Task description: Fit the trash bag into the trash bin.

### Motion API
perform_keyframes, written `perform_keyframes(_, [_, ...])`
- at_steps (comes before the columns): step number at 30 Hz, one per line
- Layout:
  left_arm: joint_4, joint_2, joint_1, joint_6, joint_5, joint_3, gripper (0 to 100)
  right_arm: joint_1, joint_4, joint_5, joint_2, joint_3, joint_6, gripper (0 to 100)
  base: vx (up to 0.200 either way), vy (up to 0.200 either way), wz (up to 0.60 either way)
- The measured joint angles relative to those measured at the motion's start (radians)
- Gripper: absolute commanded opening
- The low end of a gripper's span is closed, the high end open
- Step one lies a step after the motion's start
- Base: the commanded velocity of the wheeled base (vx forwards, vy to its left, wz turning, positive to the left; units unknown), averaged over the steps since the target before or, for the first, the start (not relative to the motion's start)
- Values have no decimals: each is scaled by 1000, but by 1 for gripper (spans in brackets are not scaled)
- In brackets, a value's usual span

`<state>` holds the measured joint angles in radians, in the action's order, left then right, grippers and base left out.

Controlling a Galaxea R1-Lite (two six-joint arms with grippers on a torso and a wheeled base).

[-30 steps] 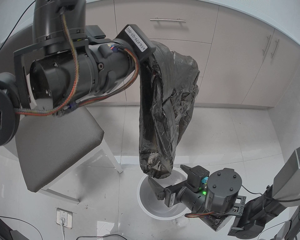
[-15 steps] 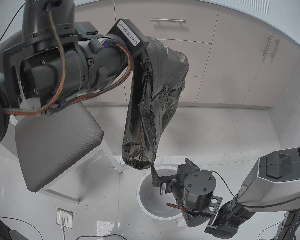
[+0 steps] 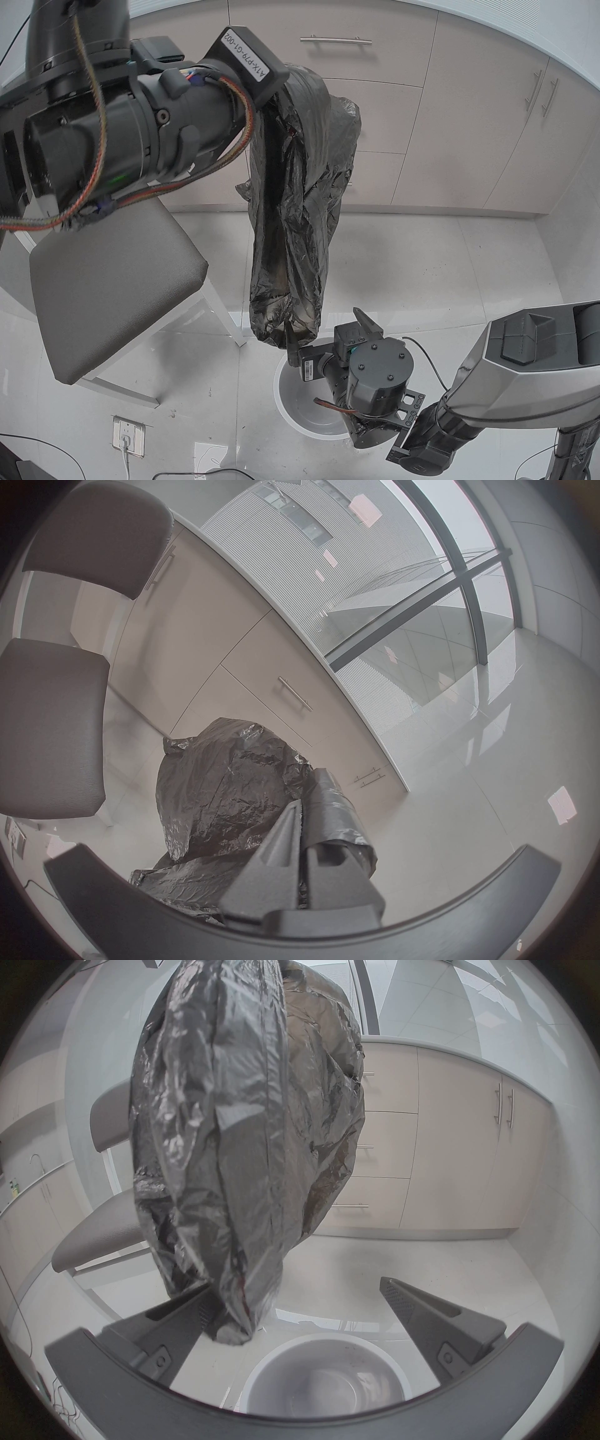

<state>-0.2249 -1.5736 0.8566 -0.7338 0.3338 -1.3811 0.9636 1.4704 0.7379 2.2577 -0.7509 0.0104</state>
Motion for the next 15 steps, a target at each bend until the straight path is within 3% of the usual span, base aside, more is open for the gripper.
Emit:
perform_keyframes(13, [1, 3, 23, -22, -1, 0, 0, -78, 30, -24, 106, -144, -38, 100, 0, 0, 0])
perform_keyframes(14, [1, 3, 24, -22, -1, 0, 0, -78, 30, -24, 109, -146, -38, 0, 0, 0, 0])
perform_keyframes(15, [1, 4, 24, -22, -2, 1, 0, -78, 32, -24, 114, -149, -38, 0, 0, 0, 0])
